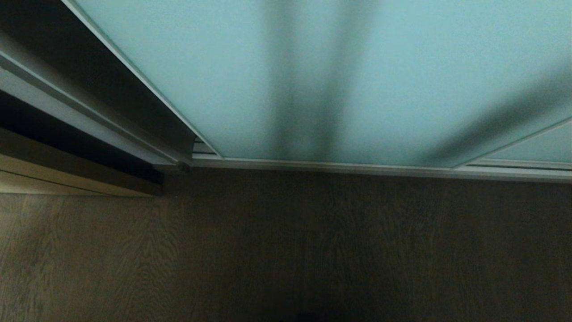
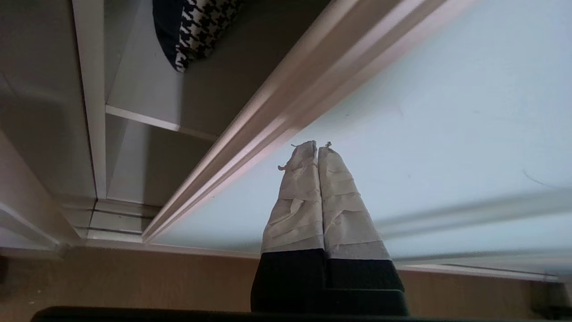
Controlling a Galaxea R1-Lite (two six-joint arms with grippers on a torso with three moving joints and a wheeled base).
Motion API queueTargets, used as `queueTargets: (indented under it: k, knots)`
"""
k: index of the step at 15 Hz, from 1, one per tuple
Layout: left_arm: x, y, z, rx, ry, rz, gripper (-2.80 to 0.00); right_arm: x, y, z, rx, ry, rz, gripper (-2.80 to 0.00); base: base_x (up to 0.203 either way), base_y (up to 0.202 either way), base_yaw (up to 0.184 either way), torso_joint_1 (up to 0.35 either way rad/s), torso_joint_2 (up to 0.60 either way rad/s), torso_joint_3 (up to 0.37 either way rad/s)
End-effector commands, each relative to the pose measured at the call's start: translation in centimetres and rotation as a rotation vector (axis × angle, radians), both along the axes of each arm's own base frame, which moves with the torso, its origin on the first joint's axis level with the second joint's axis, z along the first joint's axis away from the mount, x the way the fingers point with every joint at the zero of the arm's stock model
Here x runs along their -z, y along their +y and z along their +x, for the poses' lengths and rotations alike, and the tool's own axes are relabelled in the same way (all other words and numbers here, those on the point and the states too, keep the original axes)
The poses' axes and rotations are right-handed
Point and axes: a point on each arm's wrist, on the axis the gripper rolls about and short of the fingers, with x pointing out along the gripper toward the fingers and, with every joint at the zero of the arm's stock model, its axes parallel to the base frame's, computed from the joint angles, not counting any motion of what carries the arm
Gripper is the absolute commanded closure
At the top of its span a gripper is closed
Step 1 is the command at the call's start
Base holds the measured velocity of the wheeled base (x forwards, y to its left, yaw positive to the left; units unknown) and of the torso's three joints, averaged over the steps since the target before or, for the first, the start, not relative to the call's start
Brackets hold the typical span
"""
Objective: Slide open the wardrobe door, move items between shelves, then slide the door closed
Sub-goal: Close the door
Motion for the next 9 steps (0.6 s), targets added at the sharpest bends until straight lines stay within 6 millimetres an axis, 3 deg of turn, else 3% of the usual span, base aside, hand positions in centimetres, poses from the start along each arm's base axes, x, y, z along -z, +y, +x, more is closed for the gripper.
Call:
queueTargets:
  k: [1,5,7,8,9]
  knots:
    - [0.2,-0.1,-0.4,0.024,0.011,0.000,0.00,0.0,0.0,0.0,0.000,0.000,0.000,0.00,0.000,0.000,0.000,0.000,0.00,0.000]
    - [-0.7,-1.0,-6.7,0.305,-0.072,0.036,0.00,0.0,0.0,0.0,-0.001,0.000,0.000,0.00,0.000,0.000,0.000,0.000,0.00,0.000]
    - [-2.1,-1.2,-8.7,0.365,-0.133,0.055,0.00,0.0,0.0,0.0,0.000,0.000,0.000,0.00,0.000,0.000,0.000,0.000,0.00,0.000]
    - [-2.8,-1.2,-9.0,0.383,-0.138,0.049,0.00,0.0,0.0,0.0,0.000,0.000,0.000,0.00,0.000,0.000,0.000,0.000,0.00,0.000]
    - [-3.1,-1.2,-7.8,0.390,-0.107,0.035,0.00,0.0,0.0,0.0,0.000,0.000,0.000,0.00,0.000,0.000,0.000,0.000,0.00,0.000]
